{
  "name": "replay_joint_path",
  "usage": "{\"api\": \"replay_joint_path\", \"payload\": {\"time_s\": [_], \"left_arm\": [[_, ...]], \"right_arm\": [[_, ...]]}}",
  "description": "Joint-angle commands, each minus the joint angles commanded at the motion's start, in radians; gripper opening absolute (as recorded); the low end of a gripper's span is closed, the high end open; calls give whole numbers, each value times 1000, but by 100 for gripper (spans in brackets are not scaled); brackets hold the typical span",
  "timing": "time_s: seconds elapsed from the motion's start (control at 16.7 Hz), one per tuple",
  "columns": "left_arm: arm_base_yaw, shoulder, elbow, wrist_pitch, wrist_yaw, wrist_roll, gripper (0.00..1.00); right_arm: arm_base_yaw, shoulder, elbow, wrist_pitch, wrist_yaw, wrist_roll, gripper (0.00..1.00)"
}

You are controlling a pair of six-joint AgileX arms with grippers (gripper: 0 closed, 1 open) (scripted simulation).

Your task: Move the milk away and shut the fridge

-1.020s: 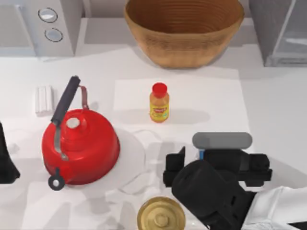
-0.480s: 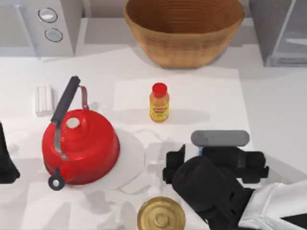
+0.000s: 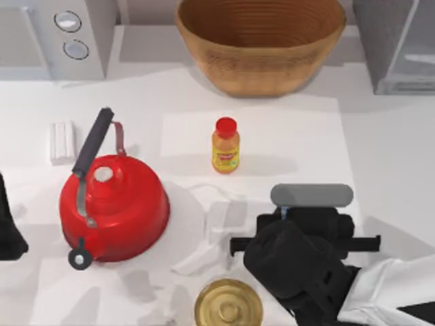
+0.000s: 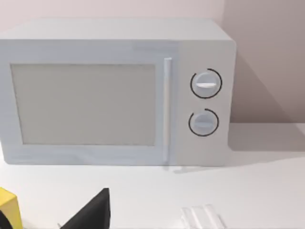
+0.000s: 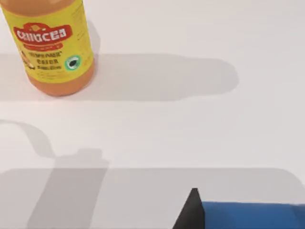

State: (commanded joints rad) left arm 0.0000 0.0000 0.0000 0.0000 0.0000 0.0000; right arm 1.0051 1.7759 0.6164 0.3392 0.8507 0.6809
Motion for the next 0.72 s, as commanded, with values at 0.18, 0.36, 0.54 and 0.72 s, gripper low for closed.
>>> {"api": "replay_joint_path", "payload": {"time_s": [0.18,0.36,0.54,0.72], "left_arm": [[0,0,0,0,0,0,100],[0,0,0,0,0,0,100],[0,0,0,0,0,0,100],[0,0,0,0,0,0,100]], "right_arm": [[0,0,0,0,0,0,2],[0,0,0,0,0,0,0],[0,0,0,0,0,0,0],[2,-2,1,0,0,1,0]]}}
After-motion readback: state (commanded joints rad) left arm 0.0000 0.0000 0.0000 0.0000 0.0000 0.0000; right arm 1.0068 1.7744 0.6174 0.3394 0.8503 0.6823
